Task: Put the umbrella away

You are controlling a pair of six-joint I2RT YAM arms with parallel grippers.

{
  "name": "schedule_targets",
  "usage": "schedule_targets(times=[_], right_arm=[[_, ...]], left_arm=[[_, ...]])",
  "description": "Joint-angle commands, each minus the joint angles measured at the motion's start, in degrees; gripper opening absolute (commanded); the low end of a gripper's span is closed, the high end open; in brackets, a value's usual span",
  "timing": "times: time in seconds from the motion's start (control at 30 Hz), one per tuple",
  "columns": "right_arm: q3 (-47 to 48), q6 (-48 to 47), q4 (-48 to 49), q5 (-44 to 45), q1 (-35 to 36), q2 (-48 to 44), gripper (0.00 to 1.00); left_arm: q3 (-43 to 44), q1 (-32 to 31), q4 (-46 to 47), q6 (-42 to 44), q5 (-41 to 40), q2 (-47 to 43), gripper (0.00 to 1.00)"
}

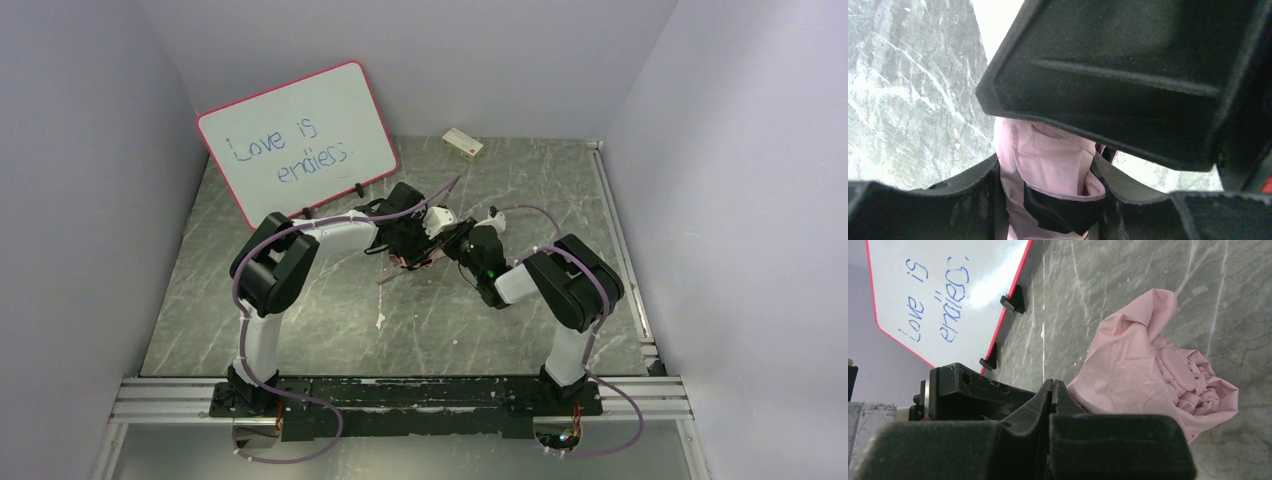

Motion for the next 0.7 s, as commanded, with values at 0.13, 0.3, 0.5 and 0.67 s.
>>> schedule_targets(times=[0.13,0.3,0.5,0.67], right_arm=[[-3.2,-6.1,-14.9,6.0,0.5,-2.8,0.0],[-6.3,-9.6,-18.0,7.6,0.2,-12.8,0.0],[-9.1,-13.3,-28.8,12.1,0.0,-33.0,0.06],[-8.6,-16.2,-42.3,16.3,0.0,-46.4,0.11]], left_arm=[[-3.4,-0.4,-7.0,2.0,-3.4,3.8,0.05],[-4.4,-0.3,-6.3,2.0,-4.0,2.3,0.05],[-5.6,-0.1,-6.8,1.8,-2.4,-1.3,0.05],[-7.7,-0.5,-8.7,2.4,2.8,-6.7,0.05]])
